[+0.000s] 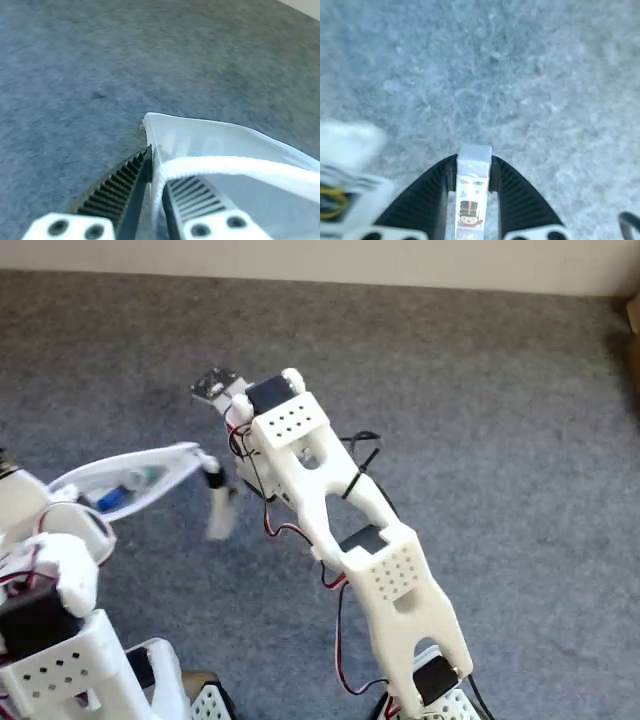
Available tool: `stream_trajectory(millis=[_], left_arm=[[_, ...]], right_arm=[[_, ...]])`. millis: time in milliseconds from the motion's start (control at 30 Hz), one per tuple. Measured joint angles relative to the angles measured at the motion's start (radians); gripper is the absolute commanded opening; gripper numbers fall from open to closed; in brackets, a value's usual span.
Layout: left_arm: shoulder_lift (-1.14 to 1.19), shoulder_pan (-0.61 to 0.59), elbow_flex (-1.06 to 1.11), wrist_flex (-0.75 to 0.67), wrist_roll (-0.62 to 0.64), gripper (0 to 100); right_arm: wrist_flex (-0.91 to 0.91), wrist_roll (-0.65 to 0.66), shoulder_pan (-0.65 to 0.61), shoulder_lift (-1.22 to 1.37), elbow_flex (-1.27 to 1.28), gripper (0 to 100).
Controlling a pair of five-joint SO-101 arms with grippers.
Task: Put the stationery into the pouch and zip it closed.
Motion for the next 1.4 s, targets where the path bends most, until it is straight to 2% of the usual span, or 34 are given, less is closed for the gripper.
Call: stream_trajectory(millis=[333, 533, 867, 1000, 1400], left_arm=[[0.000, 0.204, -0.003, -0.002, 0.000, 1], [0.000, 0.215, -0.003, -0.002, -0.005, 1], [0.000, 0.215, -0.003, -0.002, -0.005, 1], [0.000, 0.215, -0.003, -0.002, -0.021, 1], [0.000, 0.216, -0.003, -0.002, -0.023, 1]], right_arm=[[0.000, -0.002, 0.046, -0.339, 0.264, 0.4], [0.000, -0.002, 0.106, -0.578, 0.394, 0.4], [-0.008, -0.002, 0.095, -0.944, 0.585, 0.4], [-0.117, -0.017, 0.049, -1.079, 0.727, 0.4], [-0.684, -0.333, 0.005, -1.478, 1.241, 0.4]])
